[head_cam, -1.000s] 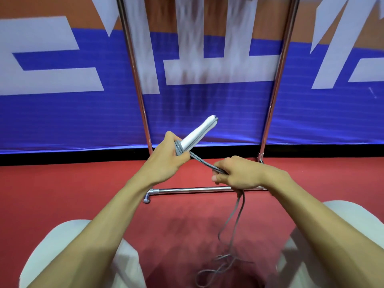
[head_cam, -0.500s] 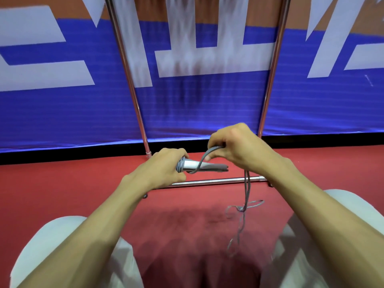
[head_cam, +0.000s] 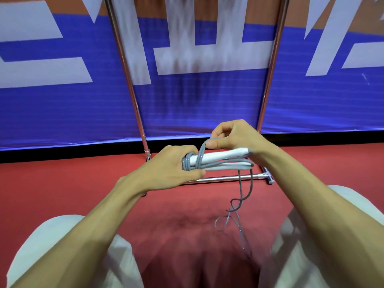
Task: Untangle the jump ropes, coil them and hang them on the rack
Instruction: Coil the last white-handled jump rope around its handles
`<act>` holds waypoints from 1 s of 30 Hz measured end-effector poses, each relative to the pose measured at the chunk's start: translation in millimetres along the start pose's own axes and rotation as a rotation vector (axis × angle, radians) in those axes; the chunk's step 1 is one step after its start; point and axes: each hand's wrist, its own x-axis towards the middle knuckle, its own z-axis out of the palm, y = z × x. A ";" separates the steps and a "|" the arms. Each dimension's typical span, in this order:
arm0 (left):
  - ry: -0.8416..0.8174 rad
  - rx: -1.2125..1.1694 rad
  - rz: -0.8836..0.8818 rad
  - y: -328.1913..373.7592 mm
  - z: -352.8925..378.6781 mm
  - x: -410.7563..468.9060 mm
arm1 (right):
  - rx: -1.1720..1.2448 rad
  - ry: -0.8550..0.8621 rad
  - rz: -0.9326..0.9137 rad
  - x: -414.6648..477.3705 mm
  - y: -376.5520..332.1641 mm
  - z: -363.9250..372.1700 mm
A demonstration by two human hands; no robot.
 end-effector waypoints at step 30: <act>0.126 0.286 -0.288 -42.9 2.7 17.3 | -0.814 -0.292 -0.320 -17.1 1.1 18.7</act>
